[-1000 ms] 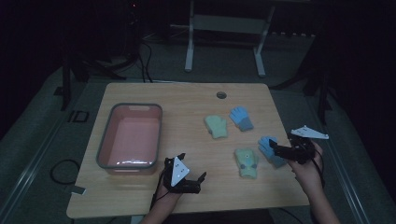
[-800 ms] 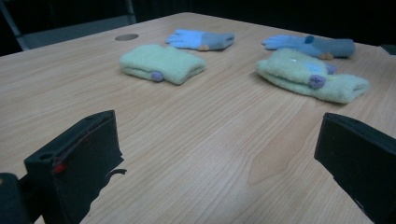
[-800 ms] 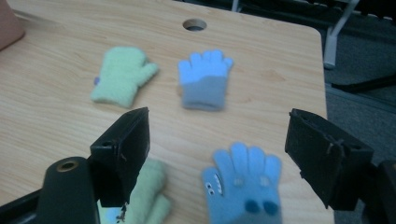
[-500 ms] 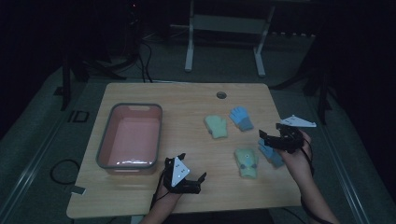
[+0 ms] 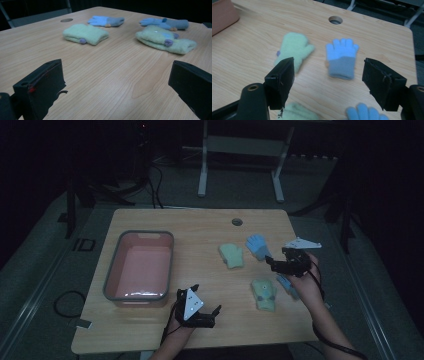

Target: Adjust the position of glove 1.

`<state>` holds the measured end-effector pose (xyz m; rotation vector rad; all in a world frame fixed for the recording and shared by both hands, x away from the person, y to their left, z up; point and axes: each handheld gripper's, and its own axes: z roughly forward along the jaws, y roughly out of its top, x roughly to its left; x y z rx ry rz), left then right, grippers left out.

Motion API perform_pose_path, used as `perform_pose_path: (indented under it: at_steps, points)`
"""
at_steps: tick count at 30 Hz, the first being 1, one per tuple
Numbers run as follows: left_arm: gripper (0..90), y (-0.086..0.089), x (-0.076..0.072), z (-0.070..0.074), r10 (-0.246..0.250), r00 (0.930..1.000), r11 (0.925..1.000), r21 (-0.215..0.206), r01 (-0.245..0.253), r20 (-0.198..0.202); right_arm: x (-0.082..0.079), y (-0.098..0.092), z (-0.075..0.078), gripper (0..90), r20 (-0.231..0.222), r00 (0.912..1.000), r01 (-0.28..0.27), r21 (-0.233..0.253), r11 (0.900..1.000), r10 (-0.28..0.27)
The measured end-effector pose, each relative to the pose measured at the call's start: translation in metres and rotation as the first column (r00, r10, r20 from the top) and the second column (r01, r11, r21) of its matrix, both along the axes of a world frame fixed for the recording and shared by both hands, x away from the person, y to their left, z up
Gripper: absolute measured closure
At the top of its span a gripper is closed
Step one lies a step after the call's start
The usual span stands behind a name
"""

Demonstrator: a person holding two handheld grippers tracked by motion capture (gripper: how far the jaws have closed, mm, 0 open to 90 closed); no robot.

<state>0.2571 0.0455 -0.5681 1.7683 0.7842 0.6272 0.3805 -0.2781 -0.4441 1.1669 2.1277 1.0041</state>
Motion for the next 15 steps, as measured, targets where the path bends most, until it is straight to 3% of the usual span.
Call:
perform_pose_path:
  at_steps: [15]
  points:
    - [0.5,0.000,0.000,0.000,-0.005,1.0000,1.0000,0.000,0.005,0.000,0.026,0.039,-0.016,31.3,-0.059,0.9947,-0.085,-0.003,0.996,0.085]
